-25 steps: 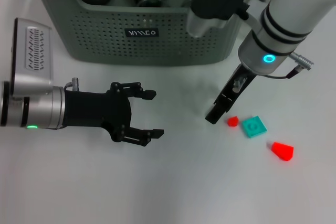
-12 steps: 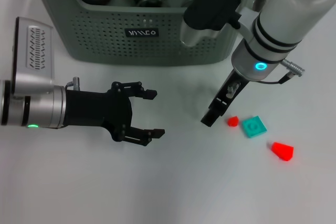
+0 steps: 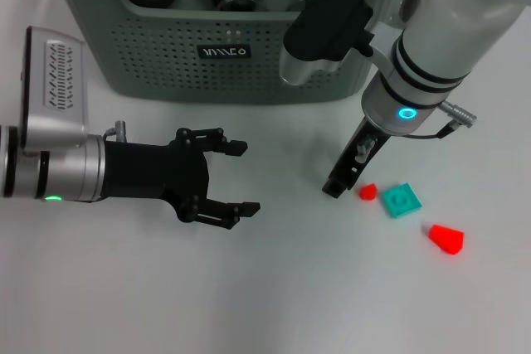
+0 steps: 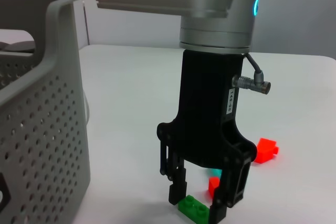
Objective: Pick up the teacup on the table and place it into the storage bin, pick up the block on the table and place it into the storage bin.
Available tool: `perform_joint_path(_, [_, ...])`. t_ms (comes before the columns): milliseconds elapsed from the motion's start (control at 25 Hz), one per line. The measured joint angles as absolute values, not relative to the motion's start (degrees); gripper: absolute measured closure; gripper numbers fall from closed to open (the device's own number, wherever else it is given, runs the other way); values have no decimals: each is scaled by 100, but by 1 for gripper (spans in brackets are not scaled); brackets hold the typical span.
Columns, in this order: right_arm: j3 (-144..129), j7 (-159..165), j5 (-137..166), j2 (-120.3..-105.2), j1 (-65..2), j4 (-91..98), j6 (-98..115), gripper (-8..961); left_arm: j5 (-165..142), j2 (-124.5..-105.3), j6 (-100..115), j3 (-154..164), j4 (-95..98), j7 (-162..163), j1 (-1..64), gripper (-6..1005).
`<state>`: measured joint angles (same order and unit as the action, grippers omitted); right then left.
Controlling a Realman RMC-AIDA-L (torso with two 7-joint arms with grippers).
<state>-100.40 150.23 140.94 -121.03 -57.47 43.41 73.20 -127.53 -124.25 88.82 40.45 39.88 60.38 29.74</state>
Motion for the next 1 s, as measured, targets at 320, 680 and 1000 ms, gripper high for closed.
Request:
perform_joint_path(320, [-10048, 15022, 14111, -12092, -5749, 4384, 7370, 465, -12753, -12428, 8876, 4044, 3981, 6038, 2971, 110])
perform_joint_path(680, [-9525, 14972, 14282, -12026, -5560, 5192, 7888, 552, -12753, -12428, 8896, 4009, 3981, 6046, 2946, 111])
perform_joint_path(1000, [-9431, 14933, 14363, -12023, -5560, 5192, 7855, 560, -12753, -12428, 8906, 4008, 3981, 6047, 2936, 111])
